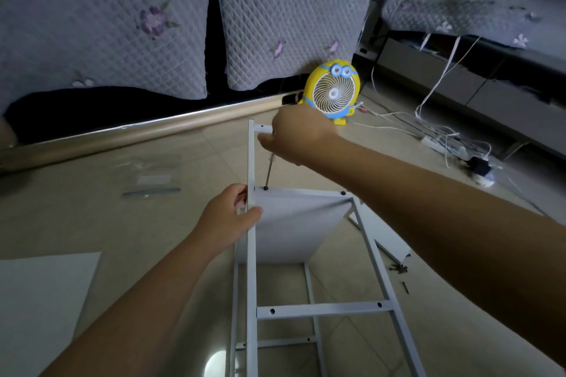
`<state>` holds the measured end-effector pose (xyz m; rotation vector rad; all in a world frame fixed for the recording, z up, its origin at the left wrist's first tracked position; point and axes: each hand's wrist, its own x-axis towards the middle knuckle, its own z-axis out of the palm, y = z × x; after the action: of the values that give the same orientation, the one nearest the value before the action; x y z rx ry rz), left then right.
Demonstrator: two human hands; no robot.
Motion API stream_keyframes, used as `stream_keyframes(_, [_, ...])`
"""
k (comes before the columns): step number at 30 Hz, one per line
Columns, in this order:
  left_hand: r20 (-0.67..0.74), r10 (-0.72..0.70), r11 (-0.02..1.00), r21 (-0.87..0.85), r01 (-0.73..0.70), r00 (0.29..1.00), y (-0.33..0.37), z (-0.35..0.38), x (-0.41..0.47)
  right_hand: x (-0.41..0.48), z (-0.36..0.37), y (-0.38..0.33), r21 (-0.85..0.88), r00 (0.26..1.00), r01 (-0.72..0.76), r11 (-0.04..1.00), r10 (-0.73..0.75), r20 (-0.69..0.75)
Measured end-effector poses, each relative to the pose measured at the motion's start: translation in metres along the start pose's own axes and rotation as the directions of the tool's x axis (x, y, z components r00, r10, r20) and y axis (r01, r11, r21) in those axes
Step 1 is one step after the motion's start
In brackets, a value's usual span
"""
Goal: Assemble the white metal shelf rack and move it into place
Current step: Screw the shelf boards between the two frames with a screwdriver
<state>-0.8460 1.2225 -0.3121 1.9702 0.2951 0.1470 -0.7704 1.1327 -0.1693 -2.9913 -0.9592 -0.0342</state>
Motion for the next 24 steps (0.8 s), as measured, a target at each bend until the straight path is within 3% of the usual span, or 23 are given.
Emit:
stream_keyframes(5, [-0.015, -0.021, 1.000, 0.022, 0.021, 1.000, 0.000, 0.002, -0.002, -0.003, 0.003, 0.003, -0.003, 0.999, -0.033, 0.999, 0.034, 0.015])
stream_keyframes(8, [-0.009, -0.028, 0.999, 0.023, 0.028, 1.000, 0.001, 0.002, -0.001, -0.005, 0.004, 0.014, 0.004, 0.999, 0.032, 0.999, -0.032, 0.033])
stream_keyframes(12, [0.006, -0.025, 0.999, 0.035, 0.025, 1.000, 0.003, 0.000, 0.000, -0.010, -0.002, 0.022, 0.278, 0.968, 0.161, 0.947, -0.206, 0.141])
stream_keyframes(15, [0.011, -0.027, 0.999, 0.020, 0.027, 1.000, 0.003, 0.000, 0.001, -0.008, -0.007, 0.024, 0.309, 0.947, 0.181, 0.934, -0.251, 0.202])
stream_keyframes(21, [0.005, -0.016, 0.999, 0.041, 0.015, 1.000, 0.005, -0.001, 0.000, -0.003, 0.004, 0.018, 0.250, 0.967, 0.211, 0.945, -0.240, 0.089])
stream_keyframes(24, [0.008, -0.025, 0.999, 0.043, 0.024, 1.000, 0.005, 0.000, -0.001, 0.003, 0.014, 0.016, 0.191, 0.993, 0.107, 0.976, -0.095, -0.067])
